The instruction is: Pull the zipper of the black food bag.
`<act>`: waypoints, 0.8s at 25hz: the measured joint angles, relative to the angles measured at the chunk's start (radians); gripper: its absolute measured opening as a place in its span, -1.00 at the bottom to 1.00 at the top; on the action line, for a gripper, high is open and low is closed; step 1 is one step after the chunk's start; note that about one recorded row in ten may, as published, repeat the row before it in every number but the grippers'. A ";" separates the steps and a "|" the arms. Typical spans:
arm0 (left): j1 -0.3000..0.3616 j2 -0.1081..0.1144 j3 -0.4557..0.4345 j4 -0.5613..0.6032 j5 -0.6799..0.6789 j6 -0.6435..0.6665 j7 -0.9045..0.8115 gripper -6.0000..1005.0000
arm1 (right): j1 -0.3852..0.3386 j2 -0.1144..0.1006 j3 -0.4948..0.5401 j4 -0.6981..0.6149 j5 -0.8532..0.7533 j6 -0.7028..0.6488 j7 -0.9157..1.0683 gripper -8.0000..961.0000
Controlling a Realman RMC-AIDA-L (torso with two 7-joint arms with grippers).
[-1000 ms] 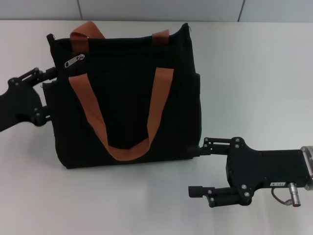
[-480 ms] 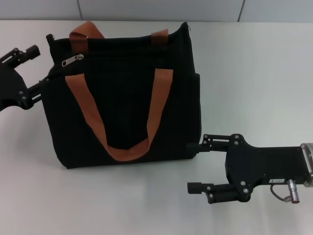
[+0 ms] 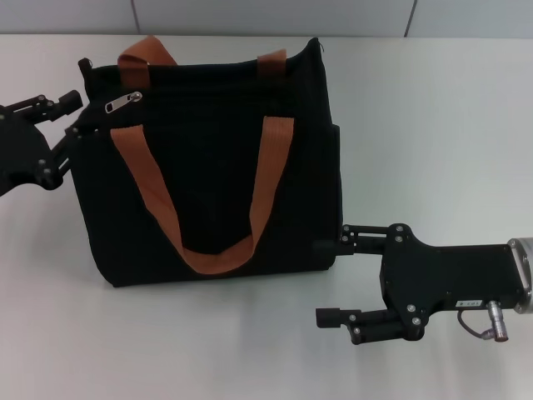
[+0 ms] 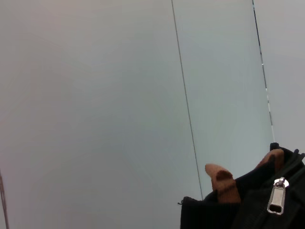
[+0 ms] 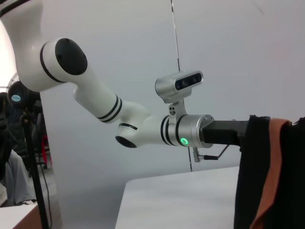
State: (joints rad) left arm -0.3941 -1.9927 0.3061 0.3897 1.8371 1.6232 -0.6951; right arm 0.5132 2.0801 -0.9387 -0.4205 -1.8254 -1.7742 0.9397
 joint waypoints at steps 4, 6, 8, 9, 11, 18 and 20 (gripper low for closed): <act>0.007 -0.013 -0.016 0.000 -0.022 0.021 0.018 -0.31 | 0.020 0.001 0.001 0.003 0.012 -0.031 0.040 0.57; 0.015 -0.023 -0.017 0.000 -0.039 0.034 0.044 -0.45 | 0.026 0.001 0.003 0.005 0.026 -0.041 0.058 0.57; 0.023 -0.029 -0.018 -0.003 -0.055 0.040 0.066 -0.58 | 0.040 0.001 0.002 0.012 0.068 -0.058 0.102 0.57; 0.030 -0.035 -0.018 -0.006 -0.071 0.045 0.083 -0.65 | 0.063 0.002 -0.005 0.029 0.117 -0.081 0.152 0.57; 0.032 -0.036 -0.018 -0.007 -0.074 0.046 0.088 -0.80 | 0.082 0.002 -0.005 0.041 0.139 -0.096 0.184 0.57; 0.043 -0.059 -0.018 -0.011 -0.112 0.049 0.131 -0.95 | 0.204 0.003 0.003 0.065 0.273 -0.055 0.499 0.57; 0.045 -0.061 -0.018 -0.009 -0.122 0.050 0.132 -0.95 | 0.241 0.002 0.002 0.063 0.281 -0.016 0.576 0.57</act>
State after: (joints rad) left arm -0.3496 -2.0540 0.2884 0.3804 1.7151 1.6735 -0.5633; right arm 0.7538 2.0818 -0.9366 -0.3580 -1.5444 -1.7899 1.5159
